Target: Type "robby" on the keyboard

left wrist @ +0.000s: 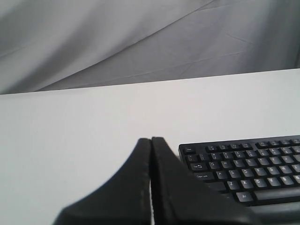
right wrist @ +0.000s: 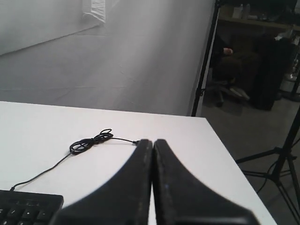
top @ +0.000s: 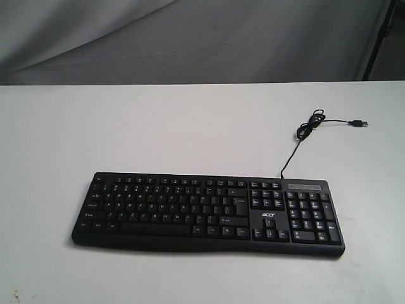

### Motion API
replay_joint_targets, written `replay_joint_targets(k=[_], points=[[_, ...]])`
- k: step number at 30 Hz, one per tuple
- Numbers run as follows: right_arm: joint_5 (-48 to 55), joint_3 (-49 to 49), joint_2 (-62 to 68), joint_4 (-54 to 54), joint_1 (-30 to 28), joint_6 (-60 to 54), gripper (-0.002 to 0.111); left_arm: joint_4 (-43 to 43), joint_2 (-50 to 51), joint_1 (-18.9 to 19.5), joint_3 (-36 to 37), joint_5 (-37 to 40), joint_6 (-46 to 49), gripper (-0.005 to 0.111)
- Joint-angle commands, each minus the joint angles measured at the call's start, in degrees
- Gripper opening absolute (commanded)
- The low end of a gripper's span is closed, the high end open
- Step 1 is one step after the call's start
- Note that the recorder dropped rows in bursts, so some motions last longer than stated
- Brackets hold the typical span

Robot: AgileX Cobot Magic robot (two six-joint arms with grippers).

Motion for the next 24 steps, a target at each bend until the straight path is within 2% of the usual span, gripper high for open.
replay_joint_targets(k=[1, 8, 24], points=[[2.88, 0.21, -2.24, -4.46, -0.46, 1.06, 0.0, 0.27, -0.2, -0.36, 0.25, -0.42, -0.16, 0.0], [9.18, 0.21, -2.24, -4.44, -0.35, 1.06, 0.0, 0.27, -0.2, -0.36, 0.25, -0.42, -0.16, 0.0], [9.18, 0.21, -2.24, -4.44, -0.35, 1.06, 0.0, 0.27, -0.2, -0.36, 0.25, -0.42, -0.16, 0.0]])
